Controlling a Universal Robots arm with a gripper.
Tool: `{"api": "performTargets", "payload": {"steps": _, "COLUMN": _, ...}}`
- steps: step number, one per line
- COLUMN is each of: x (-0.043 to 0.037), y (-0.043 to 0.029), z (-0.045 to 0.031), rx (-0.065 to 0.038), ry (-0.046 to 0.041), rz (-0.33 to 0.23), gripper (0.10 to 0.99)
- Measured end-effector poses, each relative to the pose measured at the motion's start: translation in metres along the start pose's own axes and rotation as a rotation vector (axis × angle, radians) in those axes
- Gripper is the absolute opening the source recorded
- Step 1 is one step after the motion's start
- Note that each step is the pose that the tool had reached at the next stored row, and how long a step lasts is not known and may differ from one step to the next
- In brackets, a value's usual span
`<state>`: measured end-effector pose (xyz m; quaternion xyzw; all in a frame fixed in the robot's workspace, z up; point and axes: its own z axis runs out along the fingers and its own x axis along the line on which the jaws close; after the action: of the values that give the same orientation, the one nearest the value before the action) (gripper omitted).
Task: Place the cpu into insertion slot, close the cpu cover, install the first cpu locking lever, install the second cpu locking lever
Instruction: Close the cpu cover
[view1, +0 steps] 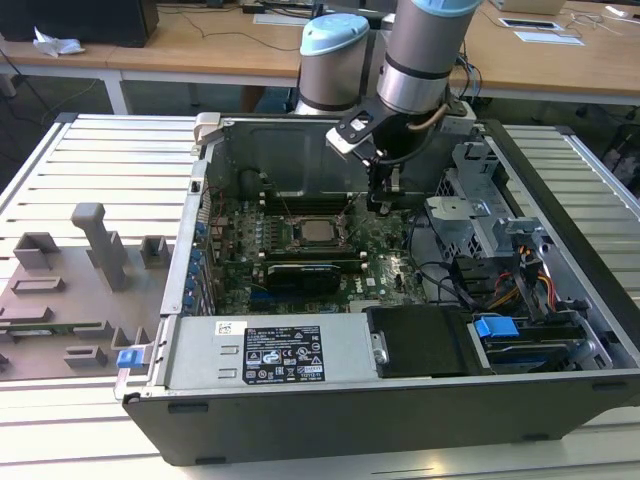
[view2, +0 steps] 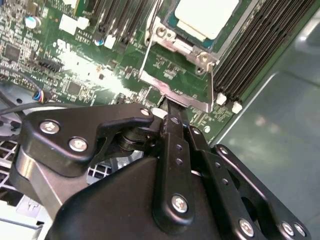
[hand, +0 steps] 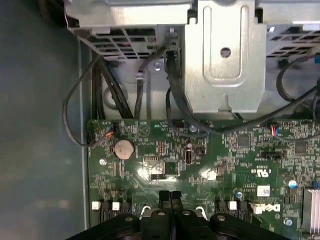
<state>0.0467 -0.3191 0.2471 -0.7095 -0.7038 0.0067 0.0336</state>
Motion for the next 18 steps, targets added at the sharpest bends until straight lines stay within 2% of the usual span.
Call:
{"api": "performTargets", "payload": {"steps": 5, "x": -0.0001, "y": -0.0091, "z": 0.0005, "rx": 0.000, "ry": 0.0000, "rz": 0.000, "gripper": 0.106}}
{"api": "performTargets", "payload": {"steps": 10, "x": -0.0001, "y": -0.0140, "z": 0.0009, "rx": 0.000, "ry": 0.0000, "rz": 0.000, "gripper": 0.106}}
{"api": "performTargets", "payload": {"steps": 18, "x": -0.0003, "y": -0.0304, "z": 0.0020, "rx": 0.000, "ry": 0.0001, "rz": 0.000, "gripper": 0.106}}
